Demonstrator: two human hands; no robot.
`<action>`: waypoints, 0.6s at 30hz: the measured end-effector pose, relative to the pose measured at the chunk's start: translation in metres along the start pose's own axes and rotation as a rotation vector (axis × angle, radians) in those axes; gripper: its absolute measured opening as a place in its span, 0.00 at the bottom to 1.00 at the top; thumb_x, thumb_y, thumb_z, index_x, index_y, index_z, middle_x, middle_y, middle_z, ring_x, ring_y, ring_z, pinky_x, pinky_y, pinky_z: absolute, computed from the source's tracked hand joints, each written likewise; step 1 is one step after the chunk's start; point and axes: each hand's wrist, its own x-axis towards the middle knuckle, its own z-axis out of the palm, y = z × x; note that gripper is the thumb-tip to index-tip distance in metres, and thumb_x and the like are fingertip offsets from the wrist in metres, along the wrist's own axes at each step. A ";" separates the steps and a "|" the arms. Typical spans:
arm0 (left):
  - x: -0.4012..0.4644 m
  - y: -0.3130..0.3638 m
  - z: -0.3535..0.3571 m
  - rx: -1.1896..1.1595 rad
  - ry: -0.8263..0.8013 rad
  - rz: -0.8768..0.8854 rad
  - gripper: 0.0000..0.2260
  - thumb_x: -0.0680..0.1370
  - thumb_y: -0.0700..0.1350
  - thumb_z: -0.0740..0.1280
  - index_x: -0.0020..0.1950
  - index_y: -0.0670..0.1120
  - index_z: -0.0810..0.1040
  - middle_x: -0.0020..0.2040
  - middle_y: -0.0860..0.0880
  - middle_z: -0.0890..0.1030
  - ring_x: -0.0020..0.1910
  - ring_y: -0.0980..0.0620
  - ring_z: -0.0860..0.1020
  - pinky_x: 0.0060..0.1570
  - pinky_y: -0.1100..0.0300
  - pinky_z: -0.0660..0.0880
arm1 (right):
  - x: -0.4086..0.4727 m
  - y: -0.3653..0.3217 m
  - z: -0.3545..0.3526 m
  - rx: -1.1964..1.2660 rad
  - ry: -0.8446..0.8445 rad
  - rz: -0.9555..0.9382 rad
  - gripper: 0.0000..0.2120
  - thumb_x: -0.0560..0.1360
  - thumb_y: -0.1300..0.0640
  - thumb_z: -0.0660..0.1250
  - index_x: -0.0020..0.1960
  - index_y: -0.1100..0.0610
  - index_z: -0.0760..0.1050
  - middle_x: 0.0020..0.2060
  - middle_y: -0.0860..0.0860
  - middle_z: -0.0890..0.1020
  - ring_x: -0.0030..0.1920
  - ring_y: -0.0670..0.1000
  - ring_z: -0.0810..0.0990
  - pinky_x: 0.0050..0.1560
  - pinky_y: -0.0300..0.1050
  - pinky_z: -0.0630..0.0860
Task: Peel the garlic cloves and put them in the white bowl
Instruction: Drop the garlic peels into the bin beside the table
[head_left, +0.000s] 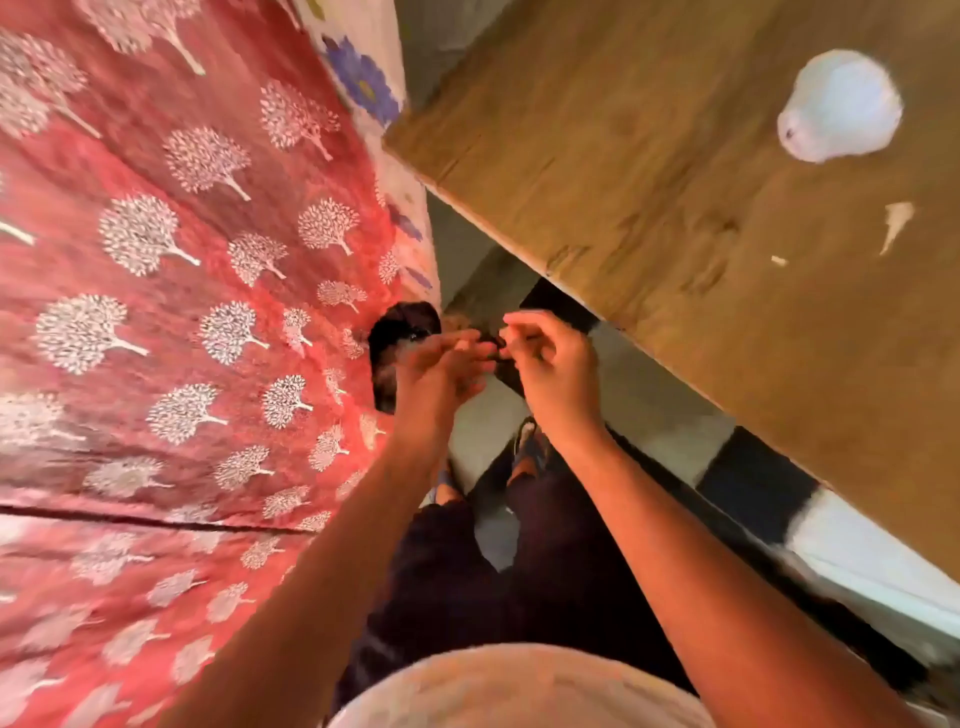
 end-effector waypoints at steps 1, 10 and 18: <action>-0.017 0.006 0.017 0.036 -0.022 0.019 0.09 0.83 0.36 0.63 0.59 0.38 0.80 0.53 0.38 0.86 0.49 0.44 0.83 0.52 0.51 0.77 | -0.010 -0.011 -0.022 0.033 0.043 0.014 0.06 0.80 0.62 0.68 0.55 0.59 0.82 0.44 0.51 0.85 0.42 0.49 0.85 0.46 0.43 0.81; -0.068 0.020 0.161 0.343 -0.310 0.241 0.08 0.80 0.36 0.65 0.53 0.44 0.83 0.48 0.45 0.87 0.49 0.44 0.85 0.52 0.50 0.80 | -0.026 -0.007 -0.179 -0.013 0.329 0.008 0.09 0.78 0.64 0.69 0.53 0.51 0.81 0.44 0.45 0.85 0.44 0.46 0.84 0.46 0.42 0.79; 0.009 0.006 0.281 0.895 -0.238 0.820 0.16 0.73 0.31 0.66 0.57 0.43 0.84 0.57 0.43 0.82 0.52 0.48 0.81 0.52 0.60 0.76 | 0.022 0.062 -0.272 -0.409 0.341 -0.203 0.10 0.76 0.65 0.68 0.56 0.59 0.82 0.48 0.54 0.82 0.49 0.52 0.82 0.51 0.51 0.81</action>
